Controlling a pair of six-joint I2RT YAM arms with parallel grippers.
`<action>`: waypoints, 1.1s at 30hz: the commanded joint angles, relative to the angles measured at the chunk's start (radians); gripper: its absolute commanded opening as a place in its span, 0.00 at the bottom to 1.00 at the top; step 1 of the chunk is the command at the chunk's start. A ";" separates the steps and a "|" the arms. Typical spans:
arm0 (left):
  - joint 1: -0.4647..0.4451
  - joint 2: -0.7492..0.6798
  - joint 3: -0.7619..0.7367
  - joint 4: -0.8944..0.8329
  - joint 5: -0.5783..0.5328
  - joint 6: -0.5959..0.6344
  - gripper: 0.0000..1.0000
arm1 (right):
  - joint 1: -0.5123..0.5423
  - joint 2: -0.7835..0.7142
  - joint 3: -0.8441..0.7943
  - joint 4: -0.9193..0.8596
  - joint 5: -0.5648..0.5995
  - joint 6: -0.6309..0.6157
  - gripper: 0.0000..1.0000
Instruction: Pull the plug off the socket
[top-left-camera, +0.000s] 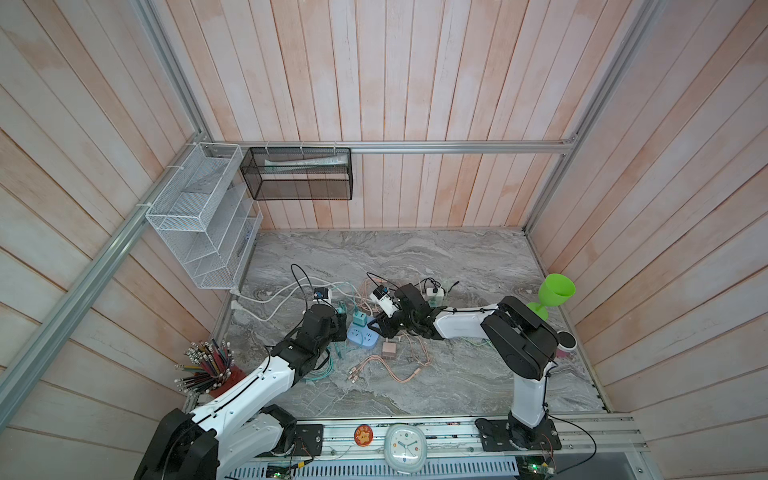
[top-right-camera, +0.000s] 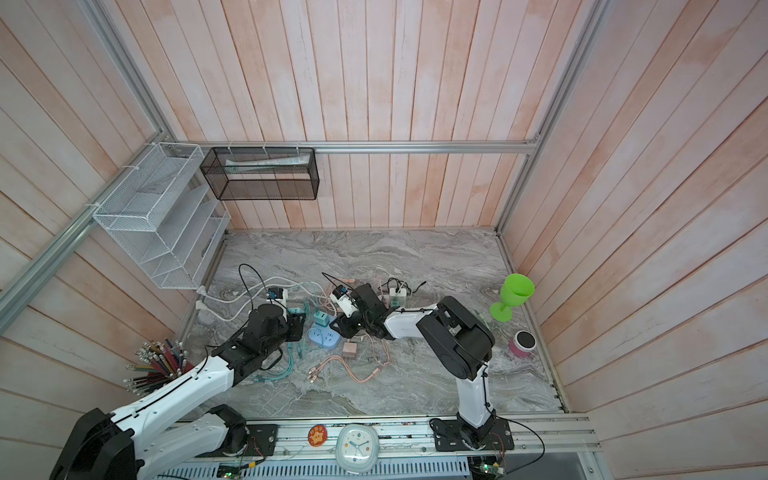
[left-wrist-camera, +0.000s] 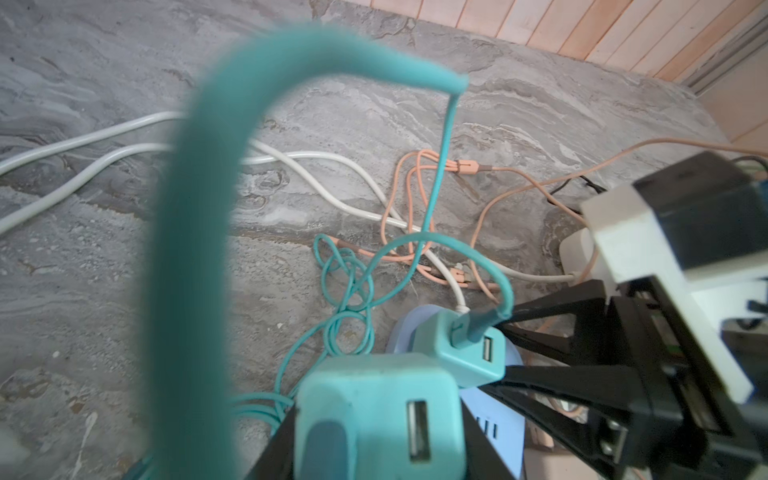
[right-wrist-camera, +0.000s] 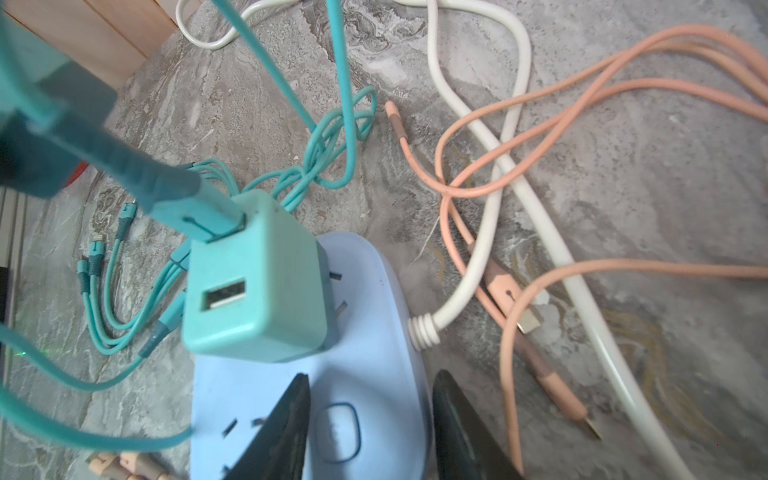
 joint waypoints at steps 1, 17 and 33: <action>0.046 0.002 -0.025 -0.016 0.077 -0.032 0.14 | -0.010 0.068 -0.050 -0.234 0.069 -0.017 0.45; 0.135 0.072 -0.067 0.001 0.144 -0.114 0.17 | -0.013 0.061 -0.056 -0.237 0.080 -0.014 0.45; 0.196 0.170 -0.044 -0.001 0.255 -0.117 0.44 | -0.013 0.061 -0.058 -0.234 0.077 -0.001 0.45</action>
